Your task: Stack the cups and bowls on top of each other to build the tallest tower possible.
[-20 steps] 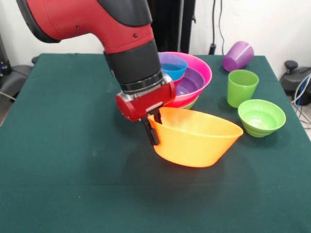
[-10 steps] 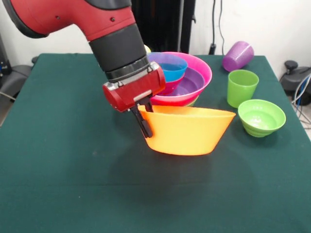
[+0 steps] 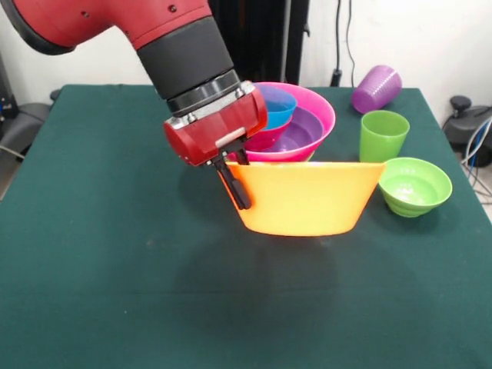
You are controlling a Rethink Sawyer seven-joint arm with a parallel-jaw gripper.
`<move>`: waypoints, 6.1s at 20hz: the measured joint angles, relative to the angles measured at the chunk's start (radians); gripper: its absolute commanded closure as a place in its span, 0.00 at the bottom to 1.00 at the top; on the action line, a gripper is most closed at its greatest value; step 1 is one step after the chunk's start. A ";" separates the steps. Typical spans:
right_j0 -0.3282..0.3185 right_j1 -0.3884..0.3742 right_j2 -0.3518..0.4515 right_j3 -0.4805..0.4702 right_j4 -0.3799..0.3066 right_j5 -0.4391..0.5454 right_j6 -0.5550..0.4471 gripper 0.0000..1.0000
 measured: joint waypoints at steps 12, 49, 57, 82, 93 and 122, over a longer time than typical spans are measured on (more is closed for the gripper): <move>-0.047 0.000 0.099 0.011 -0.004 0.000 0.000 1.00; -0.044 -0.016 0.162 -0.003 0.116 0.389 0.000 1.00; 0.034 -0.045 0.105 -0.049 0.033 0.586 0.000 1.00; 0.044 -0.055 0.095 -0.075 -0.059 0.701 0.000 1.00; 0.047 -0.055 0.086 -0.103 -0.127 0.798 0.000 1.00; 0.040 -0.055 0.070 -0.103 -0.233 0.890 0.000 1.00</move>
